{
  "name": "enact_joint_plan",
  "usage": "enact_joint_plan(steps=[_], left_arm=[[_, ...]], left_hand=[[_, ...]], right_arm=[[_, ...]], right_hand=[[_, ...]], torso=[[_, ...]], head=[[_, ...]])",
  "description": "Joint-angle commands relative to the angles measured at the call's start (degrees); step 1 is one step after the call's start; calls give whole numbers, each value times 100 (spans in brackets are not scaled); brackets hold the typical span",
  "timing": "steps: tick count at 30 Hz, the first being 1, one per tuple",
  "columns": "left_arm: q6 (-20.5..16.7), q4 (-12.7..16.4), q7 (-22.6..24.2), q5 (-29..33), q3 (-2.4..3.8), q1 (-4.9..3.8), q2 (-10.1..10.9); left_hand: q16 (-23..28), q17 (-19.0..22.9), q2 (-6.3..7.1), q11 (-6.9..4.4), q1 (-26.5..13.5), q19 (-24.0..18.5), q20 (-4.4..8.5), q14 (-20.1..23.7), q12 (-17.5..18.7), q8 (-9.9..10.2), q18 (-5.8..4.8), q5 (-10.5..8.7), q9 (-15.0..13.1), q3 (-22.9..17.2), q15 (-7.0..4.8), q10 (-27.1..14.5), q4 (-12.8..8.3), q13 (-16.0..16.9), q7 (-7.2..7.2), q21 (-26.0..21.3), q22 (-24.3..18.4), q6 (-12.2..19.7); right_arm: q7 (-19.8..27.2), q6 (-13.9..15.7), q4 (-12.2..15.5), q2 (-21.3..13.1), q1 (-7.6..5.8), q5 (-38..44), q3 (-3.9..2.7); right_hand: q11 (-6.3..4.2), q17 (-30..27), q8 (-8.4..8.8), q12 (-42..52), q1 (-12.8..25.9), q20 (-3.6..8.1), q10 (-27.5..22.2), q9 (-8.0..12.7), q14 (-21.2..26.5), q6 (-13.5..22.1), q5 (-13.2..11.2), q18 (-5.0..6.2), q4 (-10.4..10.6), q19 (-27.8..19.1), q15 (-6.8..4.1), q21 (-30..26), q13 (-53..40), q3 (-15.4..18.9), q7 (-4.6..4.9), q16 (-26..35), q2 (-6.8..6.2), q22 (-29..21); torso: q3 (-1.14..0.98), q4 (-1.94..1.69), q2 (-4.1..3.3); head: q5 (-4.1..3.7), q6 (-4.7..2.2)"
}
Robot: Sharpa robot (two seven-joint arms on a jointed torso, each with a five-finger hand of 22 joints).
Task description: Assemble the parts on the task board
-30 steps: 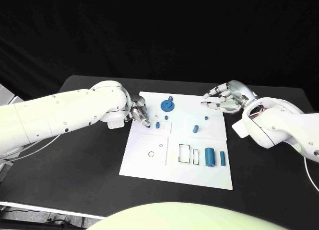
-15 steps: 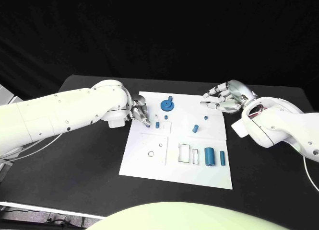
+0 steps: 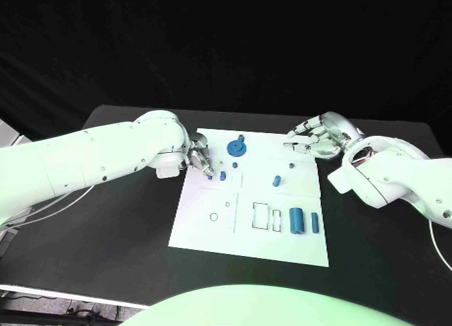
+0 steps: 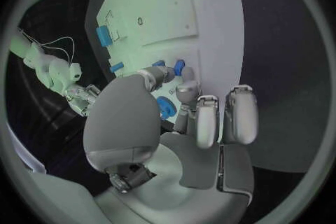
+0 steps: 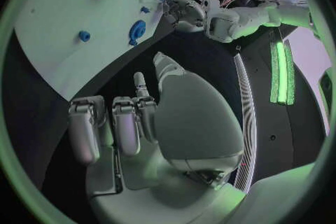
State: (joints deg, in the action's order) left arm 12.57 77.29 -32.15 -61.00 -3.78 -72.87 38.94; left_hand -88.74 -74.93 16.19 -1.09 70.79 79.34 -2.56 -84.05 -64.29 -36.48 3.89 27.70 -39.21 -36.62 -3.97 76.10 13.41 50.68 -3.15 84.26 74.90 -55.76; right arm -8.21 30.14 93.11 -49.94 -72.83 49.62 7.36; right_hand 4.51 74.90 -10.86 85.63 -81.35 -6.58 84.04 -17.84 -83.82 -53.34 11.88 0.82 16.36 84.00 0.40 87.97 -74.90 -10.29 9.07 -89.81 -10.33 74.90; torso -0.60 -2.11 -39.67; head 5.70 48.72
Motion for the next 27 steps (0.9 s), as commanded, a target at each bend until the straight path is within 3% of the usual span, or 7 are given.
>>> enact_joint_plan(steps=[1, 12, 18, 22, 23, 27], left_arm=[[71, -49, -35, 44, -13, 4, -57], [160, -83, -37, 103, -21, 4, -67], [203, -55, -36, 141, -21, 4, -23], [187, -36, -35, 142, -20, 5, 4], [174, -35, -34, 154, -19, 5, 11], [39, -43, -32, 346, -9, 5, 44]], left_hand=[[5, -1224, -40, -22, 43, 17, 24, -515, 10, 4, -65, 37, 0, -1194, -34, 16, -1203, -31, -2, 19, 241, -14], [22, -1191, -73, -1, -38, -84, 18, -505, 93, 58, -39, -25, 1, -1163, -16, -24, -1161, -118, -22, -36, 128, 15], [83, -1077, -115, -19, -359, -212, -18, -471, 234, 142, -8, -108, -53, -575, -18, -103, -917, -273, 33, -146, -15, 149], [141, -967, -90, 10, -763, -281, -23, -436, 279, 279, 11, -136, 28, -69, 4, -197, -484, -350, 1, -214, -106, 139], [161, -929, -26, 35, -947, -299, -30, -423, 306, 326, 15, -153, 56, 207, 24, -249, -285, -394, -28, -234, -131, 142], [186, -881, -14, 60, -984, -332, -46, -404, 342, 399, 28, -164, 90, 806, 41, -367, 52, -474, -52, -282, -188, 151]], right_arm=[[60, -38, 6, 4, 4, 53, -1], [61, -36, 11, -8, 4, 54, -1], [65, -31, 8, -13, 4, 54, -1], [69, -24, 4, -14, 4, 54, -1], [69, -22, 3, -14, 4, 53, -1], [70, -14, 0, -15, 5, 53, -1]], right_hand=[[-30, 1373, -29, -7, 57, 57, 216, 6, -585, 33, 35, -23, -1, 486, -36, -25, -1128, -39, -11, 33, -17, 1367], [-30, 1366, -33, -14, 58, 58, 210, 8, -583, 37, 33, -21, -2, 482, -36, -33, -1121, -45, -11, 36, -24, 1363], [-30, 1363, -33, -18, 59, 58, 207, 8, -582, 38, 33, -21, -2, 481, -36, -36, -1118, -44, -11, 37, -25, 1361], [-30, 1361, -33, -21, 60, 58, 204, 8, -582, 40, 33, -20, -1, 479, -36, -40, -1115, -44, -10, 38, -27, 1359], [-30, 1354, -33, -24, 62, 58, 201, 9, -580, 41, 32, -19, -1, 477, -36, -44, -1112, -44, -10, 41, -28, 1356], [-29, 1352, -32, -29, 68, 58, 197, 9, -580, 46, 31, -17, 2, 473, -36, -51, -1108, -42, -9, 42, -31, 1351]], torso=[[4, -1, 1], [3, -8, 7], [8, -10, 5], [9, -10, 7], [8, -9, 6], [7, -7, 5]], head=[[-6, 2], [-23, 4], [-27, -4], [-29, -10], [-27, -14], [-31, -29]])
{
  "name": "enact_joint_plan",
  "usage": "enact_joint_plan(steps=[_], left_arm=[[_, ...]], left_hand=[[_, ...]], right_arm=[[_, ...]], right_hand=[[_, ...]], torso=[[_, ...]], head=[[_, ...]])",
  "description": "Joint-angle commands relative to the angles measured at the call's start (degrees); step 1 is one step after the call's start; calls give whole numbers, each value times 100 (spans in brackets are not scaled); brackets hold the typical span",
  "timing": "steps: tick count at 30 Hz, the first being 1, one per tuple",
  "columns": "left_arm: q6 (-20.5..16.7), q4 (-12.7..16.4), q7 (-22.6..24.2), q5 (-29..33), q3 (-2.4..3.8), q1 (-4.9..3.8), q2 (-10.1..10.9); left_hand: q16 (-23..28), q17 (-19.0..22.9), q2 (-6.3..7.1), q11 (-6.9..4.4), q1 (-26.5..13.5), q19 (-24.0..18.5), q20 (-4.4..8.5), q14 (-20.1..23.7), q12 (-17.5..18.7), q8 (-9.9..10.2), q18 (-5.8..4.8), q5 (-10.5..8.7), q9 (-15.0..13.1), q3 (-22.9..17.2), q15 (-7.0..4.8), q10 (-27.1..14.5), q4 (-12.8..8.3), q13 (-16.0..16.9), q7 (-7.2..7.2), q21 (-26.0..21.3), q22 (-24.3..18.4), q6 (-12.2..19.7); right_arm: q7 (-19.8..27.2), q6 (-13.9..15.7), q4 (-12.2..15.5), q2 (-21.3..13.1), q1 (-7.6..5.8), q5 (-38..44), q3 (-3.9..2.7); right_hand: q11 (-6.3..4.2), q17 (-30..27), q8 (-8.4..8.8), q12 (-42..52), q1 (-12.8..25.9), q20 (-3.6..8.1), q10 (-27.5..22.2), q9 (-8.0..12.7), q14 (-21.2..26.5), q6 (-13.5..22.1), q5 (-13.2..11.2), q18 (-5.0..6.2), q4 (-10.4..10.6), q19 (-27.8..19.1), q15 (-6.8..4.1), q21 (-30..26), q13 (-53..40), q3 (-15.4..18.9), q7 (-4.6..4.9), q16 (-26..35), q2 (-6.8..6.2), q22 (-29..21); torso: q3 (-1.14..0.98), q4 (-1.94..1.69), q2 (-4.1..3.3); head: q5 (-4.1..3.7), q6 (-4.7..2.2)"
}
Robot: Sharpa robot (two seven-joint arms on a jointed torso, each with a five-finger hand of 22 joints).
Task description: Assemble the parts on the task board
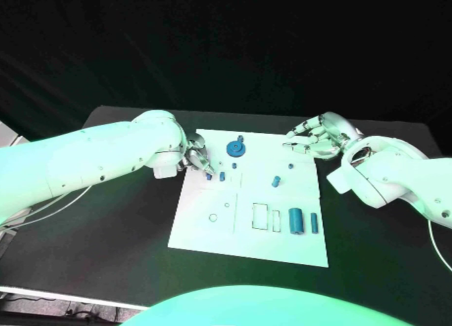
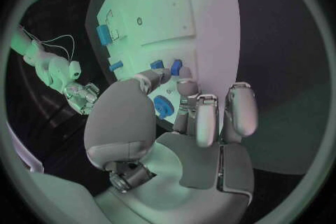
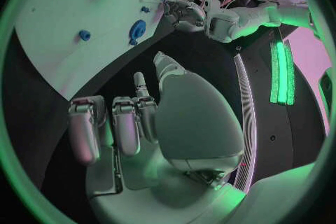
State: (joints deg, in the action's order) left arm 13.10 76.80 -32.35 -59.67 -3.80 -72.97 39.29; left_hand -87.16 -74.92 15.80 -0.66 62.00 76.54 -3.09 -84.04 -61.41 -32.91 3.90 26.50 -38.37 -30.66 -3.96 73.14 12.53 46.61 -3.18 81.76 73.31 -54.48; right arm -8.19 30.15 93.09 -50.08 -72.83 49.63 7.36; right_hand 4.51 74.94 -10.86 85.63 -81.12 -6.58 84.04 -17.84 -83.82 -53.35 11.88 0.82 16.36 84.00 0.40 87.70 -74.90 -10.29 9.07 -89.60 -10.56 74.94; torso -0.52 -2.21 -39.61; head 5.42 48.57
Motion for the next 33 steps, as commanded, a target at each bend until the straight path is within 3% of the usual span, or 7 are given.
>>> enact_joint_plan(steps=[1, 17, 22, 23, 26, 27, 33], left_arm=[[-56, 3, -11, 239, -3, 16, 17], [-541, 27, 36, 328, 25, 17, 102], [-970, 98, 509, 508, 87, 17, 189], [-1135, 123, 743, 624, 97, 17, 210], [-1660, 215, 1474, 951, 113, 17, 259], [-1850, 251, 1713, 1035, 116, 17, 270], [-2706, 391, 2884, 1008, 117, 23, 258]], left_hand=[[43, -853, 16, 39, -48, -93, -8, -391, 125, 61, 37, -80, 5, 417, 56, -178, 267, -173, -66, -66, -78, 83], [52, -816, -577, 82, 195, -161, -56, -368, 65, 67, 65, -1250, 59, 2206, 96, -372, 439, -338, -104, -157, -167, 186], [94, -731, -692, 88, 248, -229, -60, -337, 104, 54, 86, -1311, 61, 2408, 101, -433, 441, -438, -111, -206, -249, 213], [440, -113, -798, 171, 326, -724, -86, -68, 635, 120, 215, -1305, 91, 2462, 170, -989, 438, -1157, -205, -554, -818, 458], [1001, 763, -911, 348, 656, -1501, -223, 422, 759, 113, 404, -1208, 161, 2452, 329, -1421, 427, -1284, -393, -1220, -1718, 862], [1722, 1783, -906, 461, 1041, -2449, -299, 1103, 969, 178, 608, -1180, 227, 2316, 431, -1841, 411, -1407, -505, -2023, -2776, 1152], [3307, 3562, -568, 762, 2304, -2800, -605, 2549, 1802, 193, 653, -1195, 749, 1299, 722, -2613, 403, -2352, -792, -3254, -3593, 1623]], right_arm=[[69, -14, 1, -2, 5, 51, -1], [78, 0, -1, -8, 18, 49, -1], [92, 16, -2, -11, 23, 42, -1], [96, 21, -3, -12, 24, 45, -1], [109, 32, -5, -15, 25, 48, -1], [114, 35, -7, -18, 26, 48, -1], [137, 45, -15, -29, 27, 21, 0]], right_hand=[[-29, 1349, -32, -29, 45, 58, 197, 9, -580, 46, 31, -17, 2, 473, -36, -25, -1109, -42, -9, 20, -8, 1348], [-29, 1349, -32, -29, 45, 58, 197, 9, -580, 46, 31, -17, 2, 473, -36, -25, -1109, -42, -9, 20, -8, 1348], [-29, 1349, -32, -29, 45, 58, 197, 9, -580, 46, 31, -17, 2, 473, -36, -25, -1109, -42, -9, 20, -8, 1348], [-29, 1349, -32, -29, 45, 58, 197, 9, -580, 46, 31, -17, 2, 473, -36, -25, -1109, -42, -9, 20, -8, 1348], [-27, 1346, -32, -31, 58, 58, 195, 12, -579, 56, 33, -15, 7, 470, -35, -32, -1107, -42, -7, 21, -10, 1344], [-27, 1346, -32, -31, 58, 58, 195, 12, -579, 56, 33, -15, 7, 470, -35, -32, -1107, -42, -7, 21, -10, 1344], [-27, 1335, -33, -50, 58, 58, 179, 12, -576, 57, 35, -8, 6, 457, -35, -59, -1091, -43, -8, 25, -10, 1327]], torso=[[0, 2, -1], [-4, 8, -2], [-9, 8, -1], [-10, 8, 1], [-10, 7, 0], [-9, 9, -4], [-7, 12, -9]], head=[[-3, -13], [-19, -45], [-46, -78], [-59, -89], [-86, -107], [-98, -119], [-118, -167]])
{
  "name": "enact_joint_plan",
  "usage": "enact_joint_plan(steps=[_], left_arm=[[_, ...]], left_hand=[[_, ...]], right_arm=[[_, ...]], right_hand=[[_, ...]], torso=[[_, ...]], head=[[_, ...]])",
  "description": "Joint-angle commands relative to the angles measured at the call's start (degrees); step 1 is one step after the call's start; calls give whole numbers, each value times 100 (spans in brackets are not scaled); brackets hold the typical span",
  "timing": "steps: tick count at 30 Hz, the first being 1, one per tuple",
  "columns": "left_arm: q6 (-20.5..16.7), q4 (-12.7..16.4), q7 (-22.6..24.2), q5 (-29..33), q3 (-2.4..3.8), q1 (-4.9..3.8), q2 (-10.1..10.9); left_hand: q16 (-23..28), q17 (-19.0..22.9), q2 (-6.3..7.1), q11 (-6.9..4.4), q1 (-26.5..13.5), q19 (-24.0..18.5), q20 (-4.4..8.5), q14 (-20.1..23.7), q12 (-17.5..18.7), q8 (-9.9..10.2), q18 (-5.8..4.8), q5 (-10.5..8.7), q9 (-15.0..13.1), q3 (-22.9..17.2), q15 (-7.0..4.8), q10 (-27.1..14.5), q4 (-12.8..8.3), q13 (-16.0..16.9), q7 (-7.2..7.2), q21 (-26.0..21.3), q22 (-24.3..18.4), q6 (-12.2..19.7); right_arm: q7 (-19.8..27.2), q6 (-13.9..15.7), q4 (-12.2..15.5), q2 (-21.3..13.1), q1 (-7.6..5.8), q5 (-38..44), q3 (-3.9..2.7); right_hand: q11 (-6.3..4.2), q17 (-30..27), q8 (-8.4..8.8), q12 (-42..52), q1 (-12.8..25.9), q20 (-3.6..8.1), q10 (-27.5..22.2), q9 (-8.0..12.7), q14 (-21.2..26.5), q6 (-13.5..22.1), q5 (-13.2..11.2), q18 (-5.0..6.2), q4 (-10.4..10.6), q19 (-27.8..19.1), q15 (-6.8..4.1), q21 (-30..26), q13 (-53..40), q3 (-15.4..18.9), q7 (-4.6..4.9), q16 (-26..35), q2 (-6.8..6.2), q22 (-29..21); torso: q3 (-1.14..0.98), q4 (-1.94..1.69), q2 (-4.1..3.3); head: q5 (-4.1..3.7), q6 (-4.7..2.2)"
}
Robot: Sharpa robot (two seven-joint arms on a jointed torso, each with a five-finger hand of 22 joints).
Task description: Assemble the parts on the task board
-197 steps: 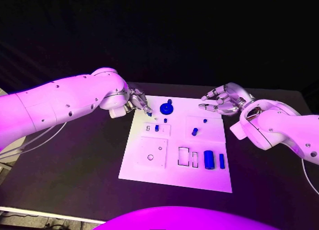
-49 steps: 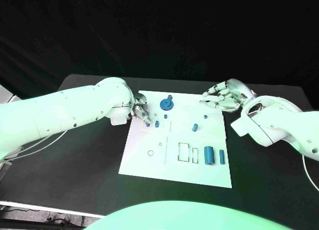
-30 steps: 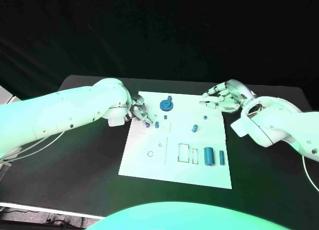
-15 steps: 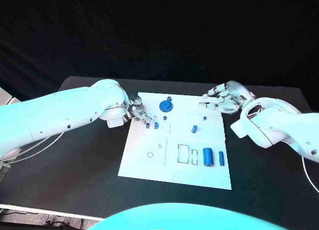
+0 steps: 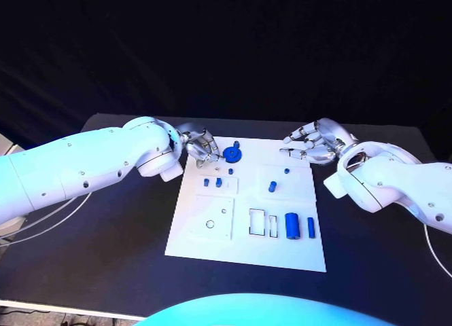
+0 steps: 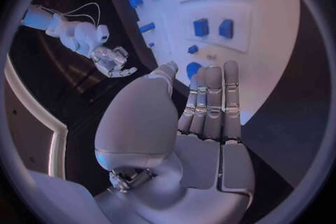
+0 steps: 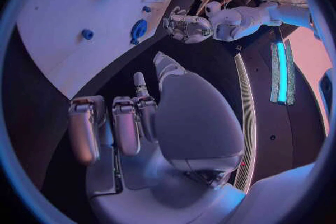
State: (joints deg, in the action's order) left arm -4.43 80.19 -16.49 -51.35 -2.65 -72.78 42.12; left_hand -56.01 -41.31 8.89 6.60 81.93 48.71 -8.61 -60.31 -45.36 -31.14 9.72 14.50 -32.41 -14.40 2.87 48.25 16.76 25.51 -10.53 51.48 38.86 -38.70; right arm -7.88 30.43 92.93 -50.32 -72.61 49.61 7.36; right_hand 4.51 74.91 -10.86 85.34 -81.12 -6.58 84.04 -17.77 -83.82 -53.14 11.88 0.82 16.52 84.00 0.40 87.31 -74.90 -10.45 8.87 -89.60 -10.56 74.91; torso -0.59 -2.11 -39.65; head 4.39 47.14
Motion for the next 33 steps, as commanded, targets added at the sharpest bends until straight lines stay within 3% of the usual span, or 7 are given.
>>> enact_joint_plan(steps=[1, 4, 11, 20, 25, 27, 33], left_arm=[[-1039, 61, 1451, 52, -4, 7, -40], [-1156, 69, 1751, -433, -36, 23, -93], [-1144, -31, 1945, -1669, -107, 122, -268], [-637, -334, 1622, -2773, -156, 169, -513], [-391, -444, 1437, -2993, -164, 196, -609], [-325, -479, 1370, -3049, -165, 215, -644], [-95, -585, 1190, -3193, -166, 261, -740]], left_hand=[[216, 265, 191, 44, 372, 4, -60, 186, 237, 4, 74, -4, 233, -467, 51, -118, -17, -340, -54, -287, -187, 37], [237, 409, 414, 39, 676, 30, -41, 229, 403, 40, 73, -25, 502, -886, 31, -200, -107, -619, -29, -305, -182, 20], [7, 456, 711, 29, 620, 88, -29, 89, 746, 162, 76, -52, 877, -1032, 11, -228, -97, -1025, 53, -199, -84, -227], [-505, 367, 758, 6, 522, 245, -1, -162, 893, 301, 77, -64, 1161, -987, -12, -93, -122, -1290, 150, 48, 94, -458], [-686, 329, 762, 2, 472, 266, 0, -203, 916, 356, 76, -66, 1232, -936, -12, -60, -108, -1348, 151, 124, 155, -511], [-848, 180, 760, -7, 465, 281, 3, -301, 917, 385, 77, -64, 1265, -924, -19, -24, -106, -1370, 147, 170, 190, -536], [-1211, -161, 752, -22, 469, 317, 18, -534, 950, 454, 78, -65, 1339, -938, -32, 44, -103, -1432, 153, 294, 284, -624]], right_arm=[[108, 17, 0, -6, 6, 21, 0], [113, 13, -2, -5, 6, 14, 0], [127, 10, -11, 12, 10, 8, 0], [206, 109, -21, 31, 15, -3, 0], [254, 166, -27, 40, 15, -15, 1], [287, 196, -29, 45, 15, -26, 1], [336, 252, -35, 56, 16, -40, 1]], right_hand=[[-27, 1335, -34, -35, 58, 58, 166, 5, -575, 37, 36, -7, -10, 453, -35, -26, -1078, -29, 13, 26, -10, 1325], [-27, 1335, -34, -35, 58, 58, 166, 5, -575, 37, 36, -7, -10, 453, -35, -26, -1078, -29, 13, 26, -10, 1325], [-28, 1329, -36, -70, 50, 58, 136, 6, -574, 38, 42, -3, -15, 447, -35, -40, -1048, -38, 13, 29, -5, 1317], [-28, 1312, -40, -118, 37, 58, 95, 6, -570, 40, 54, 4, -22, 432, -35, -70, -1007, -50, 12, 36, -1, 1299], [-29, 1268, -44, -224, 27, 58, 5, 6, -558, 43, 67, 18, -25, 405, -36, -124, -918, -61, 12, 53, -6, 1266], [-34, 1070, -58, -423, 16, 63, -154, 9, -505, 63, 73, 79, -23, 285, -43, -372, -751, -97, 10, 139, -22, 1116], [-37, 1056, -66, -429, 8, 65, -155, 8, -500, 62, 76, 96, -26, 250, -46, -445, -745, -111, 8, 148, -25, 1072]], torso=[[-3, 4, -5], [0, -2, -4], [0, -10, 0], [0, 5, -10], [4, -5, -3], [4, -6, -4], [5, -2, -1]], head=[[-18, -28], [-34, -30], [-36, -35], [-59, -42], [-67, -30], [-68, -29], [-71, -13]])
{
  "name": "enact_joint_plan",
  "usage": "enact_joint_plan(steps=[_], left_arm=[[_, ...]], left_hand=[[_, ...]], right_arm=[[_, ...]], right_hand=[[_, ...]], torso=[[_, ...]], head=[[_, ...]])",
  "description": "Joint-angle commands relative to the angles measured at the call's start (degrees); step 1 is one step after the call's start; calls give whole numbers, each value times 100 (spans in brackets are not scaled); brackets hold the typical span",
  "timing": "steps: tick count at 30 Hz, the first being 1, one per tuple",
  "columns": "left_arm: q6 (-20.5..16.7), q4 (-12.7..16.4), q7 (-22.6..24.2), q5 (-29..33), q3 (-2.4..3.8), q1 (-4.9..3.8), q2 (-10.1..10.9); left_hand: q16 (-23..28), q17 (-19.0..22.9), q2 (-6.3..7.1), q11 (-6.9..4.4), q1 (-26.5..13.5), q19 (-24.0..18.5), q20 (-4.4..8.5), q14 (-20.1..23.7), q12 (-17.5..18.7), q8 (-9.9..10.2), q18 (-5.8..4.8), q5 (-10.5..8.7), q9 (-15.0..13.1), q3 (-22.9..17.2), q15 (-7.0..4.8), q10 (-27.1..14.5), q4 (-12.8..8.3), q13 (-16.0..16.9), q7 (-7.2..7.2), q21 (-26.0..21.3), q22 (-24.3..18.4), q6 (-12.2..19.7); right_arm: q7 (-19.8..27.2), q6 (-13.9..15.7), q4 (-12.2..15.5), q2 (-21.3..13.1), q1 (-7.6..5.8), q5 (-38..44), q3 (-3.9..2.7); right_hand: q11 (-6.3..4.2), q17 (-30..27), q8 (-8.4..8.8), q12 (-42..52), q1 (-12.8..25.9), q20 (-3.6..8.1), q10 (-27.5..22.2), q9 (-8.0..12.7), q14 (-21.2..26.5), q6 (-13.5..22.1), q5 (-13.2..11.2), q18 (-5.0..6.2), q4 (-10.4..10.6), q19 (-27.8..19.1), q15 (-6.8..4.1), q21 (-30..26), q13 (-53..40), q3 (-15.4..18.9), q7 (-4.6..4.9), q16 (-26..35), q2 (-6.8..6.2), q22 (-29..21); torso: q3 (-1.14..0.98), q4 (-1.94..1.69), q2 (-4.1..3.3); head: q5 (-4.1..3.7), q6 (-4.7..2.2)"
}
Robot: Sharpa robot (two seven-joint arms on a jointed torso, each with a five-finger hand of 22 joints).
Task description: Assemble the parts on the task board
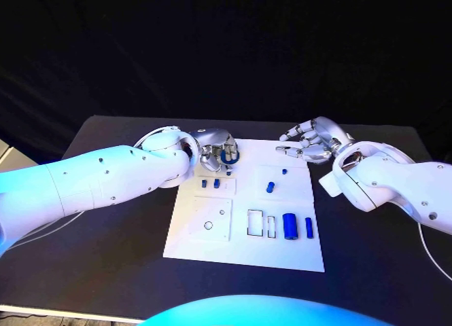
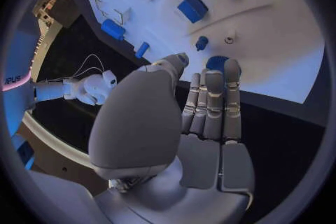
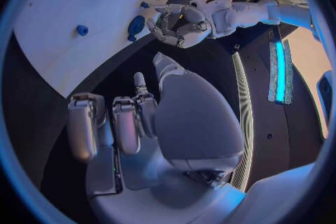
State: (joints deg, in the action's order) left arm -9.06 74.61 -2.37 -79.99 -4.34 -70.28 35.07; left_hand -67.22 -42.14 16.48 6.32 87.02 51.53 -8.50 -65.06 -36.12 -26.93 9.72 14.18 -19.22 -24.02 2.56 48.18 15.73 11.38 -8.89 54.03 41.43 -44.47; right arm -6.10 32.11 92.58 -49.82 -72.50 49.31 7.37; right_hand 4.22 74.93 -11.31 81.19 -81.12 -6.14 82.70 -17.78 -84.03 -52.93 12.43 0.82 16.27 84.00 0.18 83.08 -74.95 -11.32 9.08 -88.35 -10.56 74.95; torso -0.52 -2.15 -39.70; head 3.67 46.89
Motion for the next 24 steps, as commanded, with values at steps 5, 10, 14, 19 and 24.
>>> enact_joint_plan(steps=[5, 10, 14, 19, 24], left_arm=[[518, -56, -292, -397, 3, 34, -73], [627, -76, -327, -371, 3, 56, -108], [664, -100, -349, -358, 3, 78, -142], [659, -125, -370, -353, 3, 93, -164], [651, -144, -385, -352, 3, 99, -183]], left_hand=[[-462, -465, 1, -7, -105, 286, 14, -341, 52, 86, 21, -44, 74, 90, -8, 119, 26, -68, -8, 378, 396, -123], [-578, -574, 4, -10, -147, 385, 16, -415, 69, 108, -7, -51, 94, 135, -11, 144, 43, -88, -4, 518, 560, -155], [-631, -630, -9, -15, -148, 427, 17, -451, 75, 114, -19, -49, 101, 144, -13, 158, 42, -97, -9, 579, 632, -178], [-778, -758, -66, -32, -44, 543, 29, -539, 126, 138, -50, -31, 128, 37, -29, 241, 14, -141, -2, 770, 849, -280], [-889, -826, -110, -50, 87, 608, 46, -594, 208, 178, -71, -34, 157, -169, -46, 354, -41, -198, 4, 933, 1025, -385]], right_arm=[[187, 135, -6, 6, 5, -14, -1], [194, 159, -4, 7, 5, -14, -1], [192, 162, -2, 8, 5, -14, -1], [189, 158, -1, 10, 5, -13, -1], [182, 145, 2, 12, 5, -12, -1]], right_hand=[[-11, 985, -33, -53, 2, 25, -47, 7, -459, 38, 24, 136, -3, 169, -27, -190, -707, -39, -16, 57, -33, 967], [-11, 972, -35, -60, 1, 25, -53, 7, -456, 38, 24, 140, -3, 162, -27, -205, -701, -41, -16, 63, -35, 958], [-11, 972, -35, -60, 1, 25, -53, 7, -456, 38, 24, 140, -3, 162, -27, -205, -701, -41, -16, 63, -35, 958], [-11, 972, -35, -60, 1, 25, -53, 7, -456, 38, 24, 140, -3, 162, -27, -205, -701, -41, -16, 63, -35, 958], [-11, 972, -35, -60, 1, 25, -53, 7, -456, 38, 24, 140, -3, 162, -27, -205, -701, -41, -16, 63, -35, 958]], torso=[[-6, 4, 6], [-5, -2, 1], [-3, -1, 3], [-2, 0, 1], [-3, -2, 0]], head=[[-6, 9], [-18, 13], [-19, 11], [-19, 12], [-25, 12]])
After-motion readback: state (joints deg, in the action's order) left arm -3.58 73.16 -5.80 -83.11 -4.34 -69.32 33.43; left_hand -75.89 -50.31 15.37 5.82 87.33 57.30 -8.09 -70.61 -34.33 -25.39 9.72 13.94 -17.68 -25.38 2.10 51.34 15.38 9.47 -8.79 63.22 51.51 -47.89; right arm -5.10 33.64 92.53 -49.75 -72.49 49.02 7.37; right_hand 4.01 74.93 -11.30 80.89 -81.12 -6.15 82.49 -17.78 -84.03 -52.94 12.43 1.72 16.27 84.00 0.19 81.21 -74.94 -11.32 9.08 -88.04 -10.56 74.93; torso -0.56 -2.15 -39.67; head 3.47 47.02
